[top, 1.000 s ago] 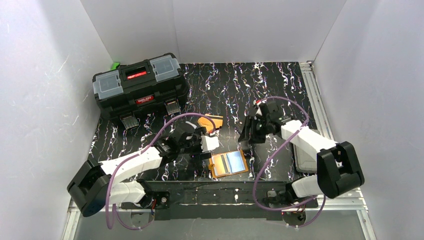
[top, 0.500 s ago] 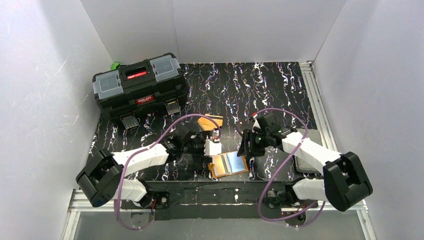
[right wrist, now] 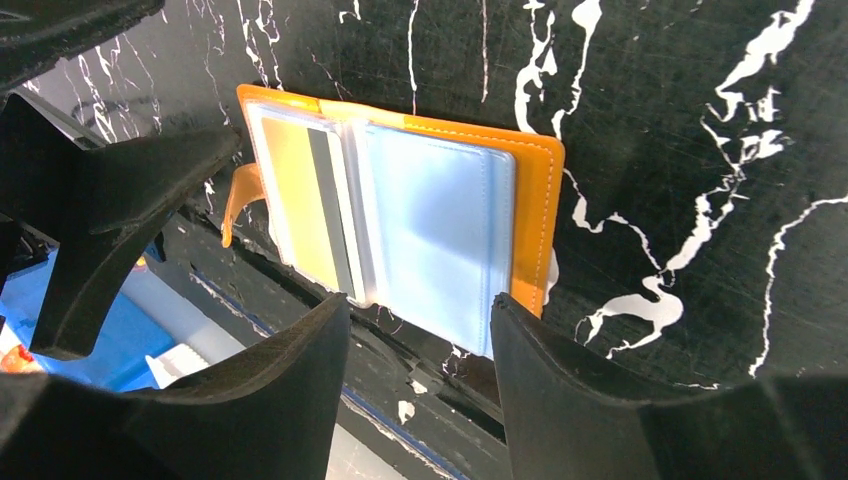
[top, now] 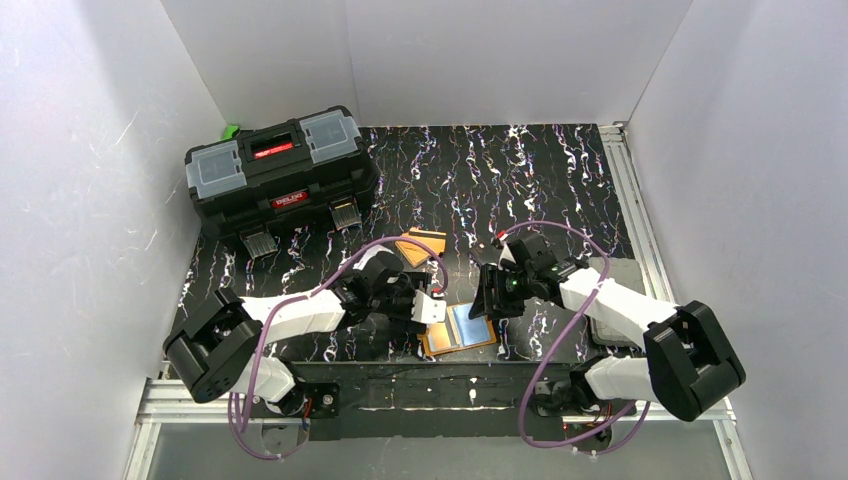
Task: Put the credit cards into the card holder
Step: Turn over the card slot in the card holder.
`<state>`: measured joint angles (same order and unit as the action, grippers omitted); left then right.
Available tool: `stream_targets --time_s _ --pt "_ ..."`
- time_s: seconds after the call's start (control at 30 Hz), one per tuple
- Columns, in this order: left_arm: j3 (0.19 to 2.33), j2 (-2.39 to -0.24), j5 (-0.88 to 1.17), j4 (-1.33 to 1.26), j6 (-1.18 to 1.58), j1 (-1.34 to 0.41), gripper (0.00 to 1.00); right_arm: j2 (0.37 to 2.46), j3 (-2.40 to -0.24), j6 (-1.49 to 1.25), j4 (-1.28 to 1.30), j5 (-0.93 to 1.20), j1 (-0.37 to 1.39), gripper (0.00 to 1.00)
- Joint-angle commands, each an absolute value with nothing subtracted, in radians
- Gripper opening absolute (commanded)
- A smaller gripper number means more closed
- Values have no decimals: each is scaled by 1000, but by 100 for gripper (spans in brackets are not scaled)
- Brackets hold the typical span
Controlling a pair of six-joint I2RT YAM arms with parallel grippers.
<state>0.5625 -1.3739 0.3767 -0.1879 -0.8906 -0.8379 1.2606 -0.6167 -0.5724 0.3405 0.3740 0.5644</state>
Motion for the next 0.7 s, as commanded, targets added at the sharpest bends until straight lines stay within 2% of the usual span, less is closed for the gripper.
stream_targets --time_s 0.0,0.67 --pt "549 -1385 411 -218 -897 -854 70 1294 -612 -569 290 408 574 60" --pt "468 -1352 394 -240 -948 -865 67 1350 -611 -574 255 423 600 59"
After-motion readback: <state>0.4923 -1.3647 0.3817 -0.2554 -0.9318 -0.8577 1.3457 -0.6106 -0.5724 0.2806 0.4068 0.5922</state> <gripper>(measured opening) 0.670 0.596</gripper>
